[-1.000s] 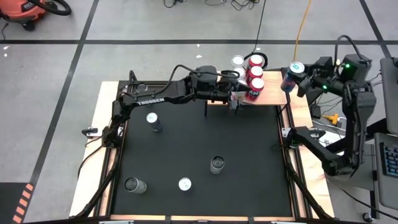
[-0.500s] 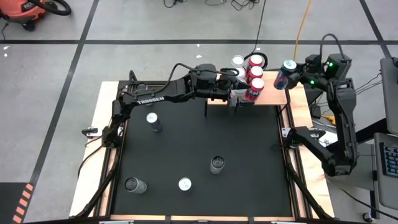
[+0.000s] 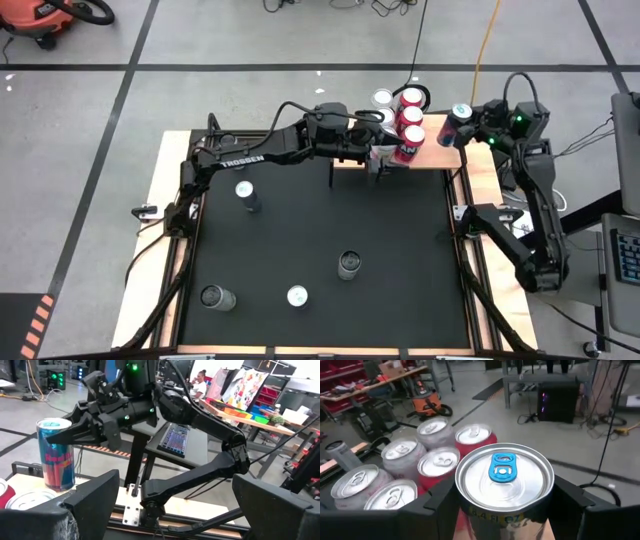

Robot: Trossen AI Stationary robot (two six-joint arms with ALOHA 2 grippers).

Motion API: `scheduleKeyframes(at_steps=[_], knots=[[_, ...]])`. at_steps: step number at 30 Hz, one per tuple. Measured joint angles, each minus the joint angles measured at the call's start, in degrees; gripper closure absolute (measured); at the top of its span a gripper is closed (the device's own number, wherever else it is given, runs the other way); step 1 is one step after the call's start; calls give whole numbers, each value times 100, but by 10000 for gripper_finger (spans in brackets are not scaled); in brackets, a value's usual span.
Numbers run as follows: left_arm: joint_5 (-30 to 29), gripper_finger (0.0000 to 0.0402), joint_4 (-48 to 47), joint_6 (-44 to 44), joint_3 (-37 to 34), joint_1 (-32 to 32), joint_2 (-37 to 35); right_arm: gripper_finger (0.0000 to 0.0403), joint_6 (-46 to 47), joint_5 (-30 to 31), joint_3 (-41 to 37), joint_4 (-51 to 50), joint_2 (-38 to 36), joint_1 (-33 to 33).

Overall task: Place canned beverage on shelf
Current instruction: Put the middle blue soda can on the shelf

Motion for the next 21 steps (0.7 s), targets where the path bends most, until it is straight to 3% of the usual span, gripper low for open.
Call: scheduleKeyframes(at_steps=[21], knots=[[-54, 11, -2, 11, 0, 0, -2, 190, -236, 243, -194, -282, -37, 2]])
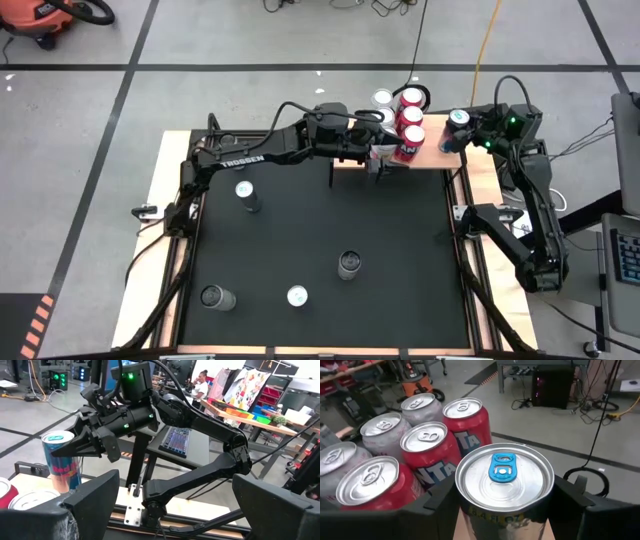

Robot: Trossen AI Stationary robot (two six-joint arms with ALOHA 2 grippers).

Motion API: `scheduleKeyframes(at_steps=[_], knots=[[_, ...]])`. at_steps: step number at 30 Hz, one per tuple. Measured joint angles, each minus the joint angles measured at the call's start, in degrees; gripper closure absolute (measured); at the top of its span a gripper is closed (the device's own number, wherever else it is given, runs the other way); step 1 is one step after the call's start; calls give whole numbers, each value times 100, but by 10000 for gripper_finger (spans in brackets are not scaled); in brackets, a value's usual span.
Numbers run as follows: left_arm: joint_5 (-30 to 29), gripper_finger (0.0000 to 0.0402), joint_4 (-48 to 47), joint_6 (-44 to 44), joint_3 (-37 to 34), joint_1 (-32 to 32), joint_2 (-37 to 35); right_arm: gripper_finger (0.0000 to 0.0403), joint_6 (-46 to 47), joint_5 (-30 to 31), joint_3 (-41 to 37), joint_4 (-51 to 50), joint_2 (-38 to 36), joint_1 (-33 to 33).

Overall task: Place canned beverage on shelf
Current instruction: Put the middle blue soda can on the shelf

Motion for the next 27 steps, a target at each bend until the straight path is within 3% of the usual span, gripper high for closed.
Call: scheduleKeyframes(at_steps=[6, 18, 27], knots=[[-20, 11, 0, 2, 0, -2, 0, 190, 728, -430, 0, 93, -61, 0], [-161, 11, 11, 2, 0, -2, 0, 190, 1028, -1362, 96, 69, -730, 167], [-165, 11, 45, 0, 0, -2, 0, 190, 1055, -1351, 1219, -254, -633, 394]])
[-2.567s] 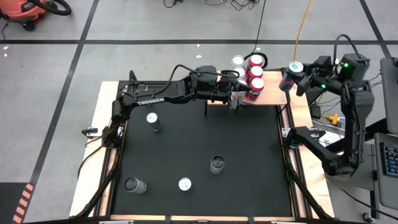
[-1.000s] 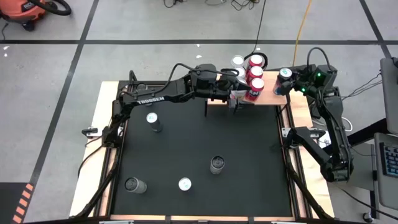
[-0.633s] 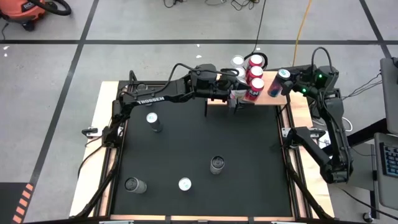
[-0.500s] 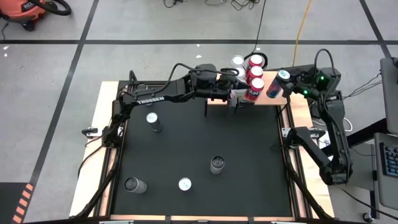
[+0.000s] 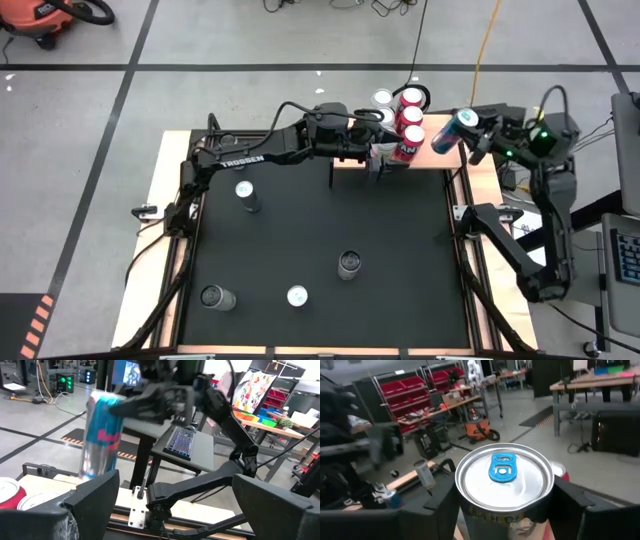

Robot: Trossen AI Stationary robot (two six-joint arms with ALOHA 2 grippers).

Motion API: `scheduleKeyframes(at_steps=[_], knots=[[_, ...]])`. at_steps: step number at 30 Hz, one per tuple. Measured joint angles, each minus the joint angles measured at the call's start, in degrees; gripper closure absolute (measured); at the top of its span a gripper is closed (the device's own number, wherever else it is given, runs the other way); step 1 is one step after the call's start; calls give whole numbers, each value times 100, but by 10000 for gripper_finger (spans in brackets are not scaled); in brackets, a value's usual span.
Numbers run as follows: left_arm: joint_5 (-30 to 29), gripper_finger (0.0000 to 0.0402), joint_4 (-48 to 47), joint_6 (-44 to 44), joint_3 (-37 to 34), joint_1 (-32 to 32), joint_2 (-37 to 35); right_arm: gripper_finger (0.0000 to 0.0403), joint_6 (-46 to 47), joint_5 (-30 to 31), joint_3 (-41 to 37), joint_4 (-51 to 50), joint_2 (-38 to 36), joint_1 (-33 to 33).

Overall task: Place canned beverage on shelf
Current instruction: Put the middle blue soda can on the shelf

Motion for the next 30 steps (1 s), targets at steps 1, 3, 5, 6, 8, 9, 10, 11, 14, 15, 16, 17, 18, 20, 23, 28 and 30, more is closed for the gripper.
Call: scheduleKeyframes(at_steps=[1, 3, 5, 6, 8, 9, 10, 11, 14, 15, 16, 17, 18, 20, 23, 28, 30], knots=[[-4, 11, 24, -4, 0, 0, 0, 190, -2, -2, 150, -82, 35, 15], [-70, 11, 29, -12, 5, 0, -2, 190, -1, -29, 446, -221, 118, 56], [-132, 11, -39, -11, 70, 2, -2, 190, 58, -210, 741, -296, 219, 80], [-135, 11, -60, -14, 125, 2, -2, 190, 109, -328, 873, -339, 275, 92], [-143, 11, -47, -17, 253, 4, -2, 190, 265, -668, 1126, -368, 389, 120], [-146, 11, -28, -17, 317, 20, -7, 190, 370, -837, 1243, -353, 449, 131], [-144, 11, -19, -18, 372, 31, -13, 190, 467, -996, 1347, -342, 498, 138], [-138, 11, -17, -37, 422, 48, -15, 190, 563, -1137, 1441, -347, 551, 139], [128, 11, -32, -217, 512, 129, -15, 190, 770, -1397, 1668, -347, 663, 139], [228, 11, -32, -299, 517, 143, -15, 190, 812, -1462, 1734, -342, 697, 137], [316, 11, -32, -320, 519, 161, -14, 190, 853, -1511, 1800, -337, 732, 137], [390, 11, -33, -316, 520, 163, -15, 190, 894, -1551, 1864, -310, 765, 137], [427, 11, -32, -286, 520, 160, -15, 190, 944, -1609, 1928, -262, 807, 137], [437, 11, 4, -130, 520, 125, -11, 190, 1110, -1694, 2059, -154, 892, 138], [446, 11, 172, 5, 520, 86, -11, 190, 1468, -1852, 2257, 274, 1042, 139], [181, 11, 575, -28, 520, 61, -9, 190, 2068, -2077, 2578, 1117, 1361, 139], [123, 11, 760, -163, 520, 61, -9, 190, 2219, -2100, 2713, 1411, 1535, 139]])
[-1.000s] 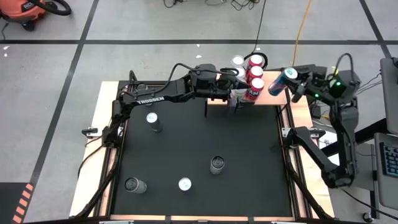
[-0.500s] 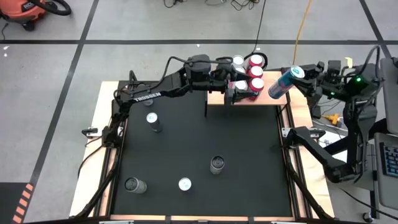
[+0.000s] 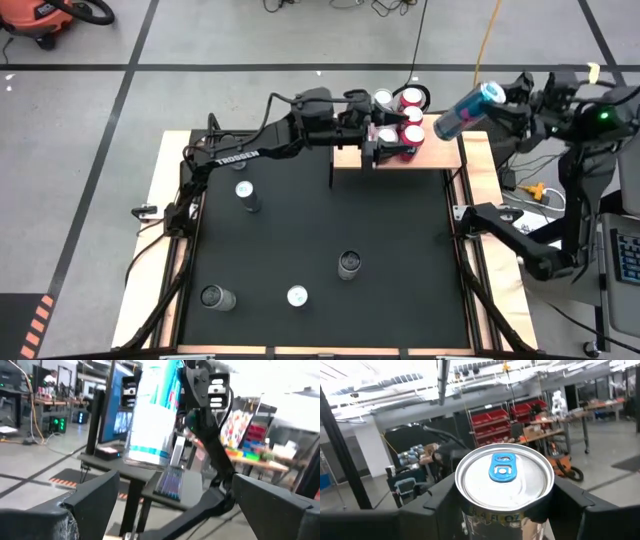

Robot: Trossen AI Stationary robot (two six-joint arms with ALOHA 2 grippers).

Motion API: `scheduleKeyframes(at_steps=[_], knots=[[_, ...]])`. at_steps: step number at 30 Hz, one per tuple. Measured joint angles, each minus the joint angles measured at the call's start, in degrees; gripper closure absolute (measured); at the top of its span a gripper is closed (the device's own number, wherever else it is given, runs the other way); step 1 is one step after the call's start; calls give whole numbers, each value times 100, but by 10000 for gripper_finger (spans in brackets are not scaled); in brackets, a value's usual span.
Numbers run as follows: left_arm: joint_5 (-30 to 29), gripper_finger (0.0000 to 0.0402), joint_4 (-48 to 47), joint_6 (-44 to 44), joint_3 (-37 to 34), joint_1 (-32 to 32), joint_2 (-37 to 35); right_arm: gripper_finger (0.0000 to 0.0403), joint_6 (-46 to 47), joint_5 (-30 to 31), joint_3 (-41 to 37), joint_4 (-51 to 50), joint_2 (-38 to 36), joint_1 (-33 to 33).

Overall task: Place canned beverage on shelf
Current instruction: Put the middle blue soda can on the shelf

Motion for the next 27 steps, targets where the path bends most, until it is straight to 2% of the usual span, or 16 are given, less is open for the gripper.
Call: scheduleKeyframes(at_steps=[8, 16, 21, 27], knots=[[-301, 11, 170, -138, 0, 74, 4, 190, -54, 210, 470, 304, 911, 189], [-616, 11, 166, -138, 0, 181, 4, 190, -567, 347, 768, 579, 1857, 968], [-1187, 11, 125, 158, 0, 222, -32, 190, -906, 518, 846, 623, 2171, 1583], [-1510, 11, -703, 313, 4, 341, -273, 190, -1301, 798, 846, 237, 2271, 2142]])
